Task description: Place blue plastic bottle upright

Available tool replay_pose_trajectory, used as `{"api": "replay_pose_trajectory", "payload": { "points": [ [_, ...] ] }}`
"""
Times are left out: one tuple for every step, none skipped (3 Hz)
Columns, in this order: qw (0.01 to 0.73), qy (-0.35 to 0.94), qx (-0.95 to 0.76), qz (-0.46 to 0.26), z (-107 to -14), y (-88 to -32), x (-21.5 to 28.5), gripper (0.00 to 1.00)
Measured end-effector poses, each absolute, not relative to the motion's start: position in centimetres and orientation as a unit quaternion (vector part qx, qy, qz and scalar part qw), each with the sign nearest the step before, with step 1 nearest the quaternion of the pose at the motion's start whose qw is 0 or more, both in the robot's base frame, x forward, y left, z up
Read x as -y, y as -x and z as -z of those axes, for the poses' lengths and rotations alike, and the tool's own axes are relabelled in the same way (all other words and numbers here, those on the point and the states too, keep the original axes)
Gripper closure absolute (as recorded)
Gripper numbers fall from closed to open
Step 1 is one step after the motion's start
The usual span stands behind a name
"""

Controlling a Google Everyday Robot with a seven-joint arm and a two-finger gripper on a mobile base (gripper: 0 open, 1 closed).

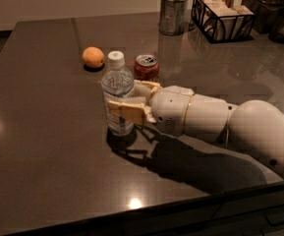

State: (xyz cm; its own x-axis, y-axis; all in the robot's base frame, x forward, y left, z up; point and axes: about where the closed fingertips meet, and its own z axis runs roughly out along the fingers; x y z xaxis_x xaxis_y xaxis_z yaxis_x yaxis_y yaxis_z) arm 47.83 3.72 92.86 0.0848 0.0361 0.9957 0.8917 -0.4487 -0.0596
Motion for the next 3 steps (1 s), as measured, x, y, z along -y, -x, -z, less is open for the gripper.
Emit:
{"api": "replay_pose_trajectory", "payload": {
  "points": [
    [0.373, 0.632, 0.367, 0.572, -92.59, -47.83, -3.63, 0.36],
    [0.374, 0.632, 0.367, 0.571, -92.6, -47.78, -3.79, 0.13],
    [0.376, 0.632, 0.368, 0.57, -92.63, -47.72, -3.95, 0.0]
  ]
}}
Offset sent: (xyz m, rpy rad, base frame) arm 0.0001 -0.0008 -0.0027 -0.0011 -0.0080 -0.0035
